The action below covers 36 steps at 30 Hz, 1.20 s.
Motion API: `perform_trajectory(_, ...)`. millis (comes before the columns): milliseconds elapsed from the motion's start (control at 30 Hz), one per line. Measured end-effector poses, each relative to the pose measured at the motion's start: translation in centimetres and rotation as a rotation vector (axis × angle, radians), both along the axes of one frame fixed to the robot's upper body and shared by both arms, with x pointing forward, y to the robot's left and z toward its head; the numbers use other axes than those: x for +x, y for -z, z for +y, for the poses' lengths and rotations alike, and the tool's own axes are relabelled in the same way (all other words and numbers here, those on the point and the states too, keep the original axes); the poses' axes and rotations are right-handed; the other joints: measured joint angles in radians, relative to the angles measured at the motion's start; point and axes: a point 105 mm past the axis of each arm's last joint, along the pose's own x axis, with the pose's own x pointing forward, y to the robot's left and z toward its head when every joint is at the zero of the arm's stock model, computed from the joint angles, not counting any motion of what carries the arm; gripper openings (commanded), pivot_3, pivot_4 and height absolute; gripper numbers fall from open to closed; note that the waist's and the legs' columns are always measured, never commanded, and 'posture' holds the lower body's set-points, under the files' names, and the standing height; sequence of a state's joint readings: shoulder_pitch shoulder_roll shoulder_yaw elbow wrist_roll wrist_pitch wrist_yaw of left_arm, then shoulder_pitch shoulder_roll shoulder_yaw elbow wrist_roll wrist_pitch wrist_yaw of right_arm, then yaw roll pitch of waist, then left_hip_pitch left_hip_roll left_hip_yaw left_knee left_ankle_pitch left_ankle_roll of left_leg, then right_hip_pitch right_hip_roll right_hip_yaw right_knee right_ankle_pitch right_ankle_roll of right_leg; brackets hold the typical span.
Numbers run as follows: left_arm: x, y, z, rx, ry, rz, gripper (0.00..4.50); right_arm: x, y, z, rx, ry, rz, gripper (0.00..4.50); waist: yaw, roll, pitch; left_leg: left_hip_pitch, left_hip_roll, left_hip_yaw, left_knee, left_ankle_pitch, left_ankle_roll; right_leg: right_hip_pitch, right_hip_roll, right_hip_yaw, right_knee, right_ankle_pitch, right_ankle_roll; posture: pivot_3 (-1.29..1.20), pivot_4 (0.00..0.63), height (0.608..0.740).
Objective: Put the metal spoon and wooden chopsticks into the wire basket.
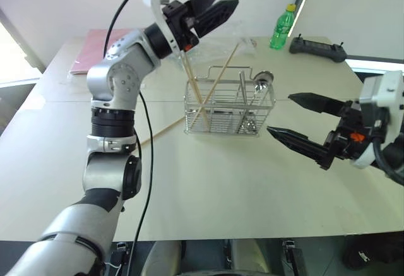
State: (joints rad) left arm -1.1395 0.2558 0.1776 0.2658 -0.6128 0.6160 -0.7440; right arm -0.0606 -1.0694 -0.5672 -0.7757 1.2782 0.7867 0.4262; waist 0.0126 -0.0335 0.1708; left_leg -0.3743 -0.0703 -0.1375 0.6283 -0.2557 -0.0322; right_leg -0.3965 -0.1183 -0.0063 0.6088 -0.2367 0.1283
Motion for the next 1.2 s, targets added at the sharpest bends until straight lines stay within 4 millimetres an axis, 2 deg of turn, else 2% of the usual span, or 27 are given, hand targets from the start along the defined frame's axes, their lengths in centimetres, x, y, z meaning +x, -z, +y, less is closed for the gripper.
perform_trajectory(200, 0.0, -2.8, 2.9, 0.034, -0.077, -0.056, 3.47, 0.0, 0.4, -0.1, -0.014, 0.0, 0.009, 4.4, 0.001, 0.0, 0.0, 0.0, 0.0, 0.0, 0.0, 0.0, 0.0, 0.0, 0.0, 0.0, -0.001, 0.0, 0.0, 0.0, 0.15, 0.722)
perform_trajectory(300, 0.8, -3.4, 6.4, 0.13, -0.202, -0.096, 3.47, 0.2, 1.3, -0.6, -0.037, 0.027, 0.033, 4.4, -0.004, 0.001, 0.0, 0.001, 0.0, 0.001, -0.002, 0.0, 0.0, -0.001, 0.0, 0.0, -0.001, 0.0, 0.0, 0.0, 0.15, 0.722)
perform_trajectory(333, 1.0, -3.3, 8.1, 0.184, -0.247, -0.109, 3.47, 0.2, 1.9, -0.9, -0.046, 0.042, 0.051, 4.4, -0.006, 0.001, 0.0, 0.001, 0.0, 0.001, -0.003, 0.0, 0.0, -0.001, 0.0, 0.0, -0.001, 0.0, 0.0, 0.0, 0.15, 0.722)
perform_trajectory(367, 1.1, -2.8, 10.2, 0.26, -0.293, -0.116, 3.47, 0.2, 2.8, -1.3, -0.051, 0.059, 0.078, 4.4, -0.008, 0.001, -0.001, 0.001, 0.0, 0.001, -0.005, 0.0, 0.0, -0.002, 0.001, 0.0, -0.001, 0.0, -0.001, 0.0, 0.15, 0.722)
perform_trajectory(433, 1.3, -1.2, 13.0, 0.401, -0.336, -0.096, 3.47, 0.0, 4.0, -1.8, -0.071, 0.076, 0.117, 4.4, -0.003, 0.004, -0.001, 0.001, 0.0, 0.001, -0.006, 0.0, 0.0, -0.002, 0.001, 0.0, -0.001, 0.0, -0.001, 0.0, 0.15, 0.722)
perform_trajectory(567, 2.4, 4.6, 15.7, 0.652, -0.338, 0.032, 3.47, -0.3, 5.5, -2.3, -0.091, 0.088, 0.146, 4.4, 0.014, 0.004, -0.001, 0.0, 0.0, -0.001, -0.004, 0.0, 0.0, 0.001, 0.0, 0.0, -0.005, -0.002, -0.004, 0.0, 0.15, 0.722)
perform_trajectory(633, 2.9, 7.7, 15.9, 0.752, -0.306, 0.1, 3.47, -0.3, 5.6, -2.3, -0.095, 0.087, 0.143, 4.4, 0.022, 0.004, -0.001, -0.001, 0.0, 0.0, -0.002, 0.0, 0.0, 0.002, 0.0, 0.0, -0.009, -0.001, -0.006, 0.0, 0.15, 0.722)
perform_trajectory(733, 3.6, 11.9, 14.8, 0.902, -0.249, 0.148, 3.47, -0.1, 5.6, -2.1, -0.093, 0.084, 0.13, 4.4, 0.029, 0.004, -0.001, -0.002, 0.001, -0.001, -0.001, 0.0, 0.0, 0.004, 0.0, 0.0, -0.011, 0.0, -0.006, 0.0, 0.15, 0.722)
perform_trajectory(800, 3.9, 14.8, 13.0, 0.961, -0.175, 0.193, 3.47, 0.1, 5.5, -2.0, -0.087, 0.078, 0.124, 4.4, 0.03, 0.004, -0.001, -0.003, 0.0, -0.002, -0.001, 0.0, 0.0, 0.003, -0.001, 0.0, -0.012, 0.0, -0.005, 0.0, 0.15, 0.722)
perform_trajectory(867, 3.8, 16.8, 11.0, 1.004, -0.093, 0.214, 3.47, 0.2, 5.4, -1.9, -0.083, 0.076, 0.116, 4.4, 0.028, 0.003, -0.001, -0.007, -0.001, -0.002, -0.001, 0.0, 0.001, 0.0, -0.001, 0.0, -0.012, 0.001, -0.002, 0.0, 0.15, 0.722)
perform_trajectory(933, 3.9, 18.2, 9.4, 1.057, -0.039, 0.223, 3.47, 0.2, 5.3, -1.8, -0.074, 0.08, 0.11, 4.4, 0.027, 0.003, -0.001, -0.01, -0.002, -0.002, -0.001, -0.001, 0.001, -0.003, 0.0, 0.0, -0.012, 0.004, 0.003, 0.0, 0.15, 0.722)
perform_trajectory(1033, 4.2, 19.0, 7.7, 1.127, 0.002, 0.209, 3.47, 0.4, 5.1, -1.8, -0.067, 0.086, 0.102, 4.4, 0.021, 0.003, -0.001, -0.013, -0.001, -0.001, -0.001, -0.001, 0.002, -0.007, 0.001, 0.0, -0.011, 0.005, 0.003, 0.0, 0.15, 0.722)
perform_trajectory(1200, 4.9, 18.8, 7.1, 1.243, -0.017, 0.216, 3.47, 0.5, 5.2, -2.0, -0.038, 0.116, 0.096, 4.4, 0.024, 0.004, -0.001, -0.012, -0.001, -0.001, 0.001, -0.001, 0.002, -0.006, 0.002, 0.0, -0.01, 0.004, 0.003, 0.0, 0.15, 0.722)
